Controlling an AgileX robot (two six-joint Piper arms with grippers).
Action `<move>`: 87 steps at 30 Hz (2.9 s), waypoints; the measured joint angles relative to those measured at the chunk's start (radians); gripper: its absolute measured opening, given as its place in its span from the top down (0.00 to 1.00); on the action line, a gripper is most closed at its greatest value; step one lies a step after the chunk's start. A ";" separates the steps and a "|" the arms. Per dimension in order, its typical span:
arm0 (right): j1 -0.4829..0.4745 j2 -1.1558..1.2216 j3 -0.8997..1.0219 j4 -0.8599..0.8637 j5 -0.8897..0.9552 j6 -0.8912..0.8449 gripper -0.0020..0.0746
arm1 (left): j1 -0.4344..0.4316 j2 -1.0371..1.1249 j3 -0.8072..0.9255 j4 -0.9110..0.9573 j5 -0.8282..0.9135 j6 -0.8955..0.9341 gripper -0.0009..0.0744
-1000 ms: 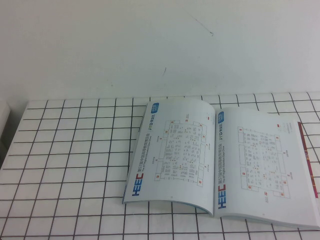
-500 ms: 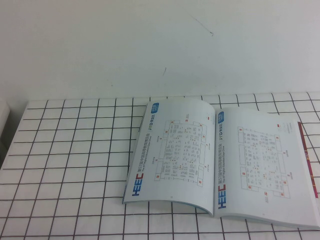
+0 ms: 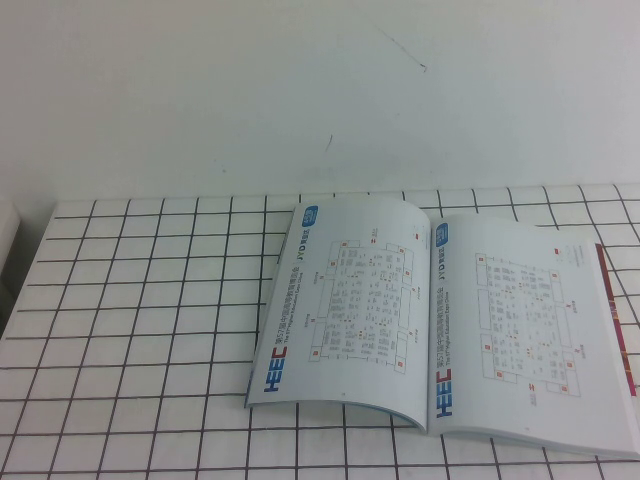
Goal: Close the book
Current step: 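Close the open booklet and leave it lying on the table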
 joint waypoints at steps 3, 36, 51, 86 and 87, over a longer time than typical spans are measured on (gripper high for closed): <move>0.000 0.000 0.000 0.000 -0.083 0.000 0.98 | 0.000 0.000 0.000 0.000 -0.012 0.000 0.99; 0.000 0.432 -0.624 0.189 1.065 -0.190 0.98 | 0.000 0.312 -0.411 -0.029 0.600 -0.064 0.99; 0.000 1.145 -0.722 0.643 0.970 -0.824 0.98 | 0.000 0.856 -0.487 -0.402 0.623 0.095 0.99; 0.000 1.797 -0.837 0.837 0.835 -1.005 0.98 | -0.212 1.985 -1.167 -0.624 0.668 0.482 0.99; 0.000 1.797 -0.837 0.839 0.837 -1.005 0.98 | -0.212 1.995 -1.181 -0.629 0.683 0.483 0.99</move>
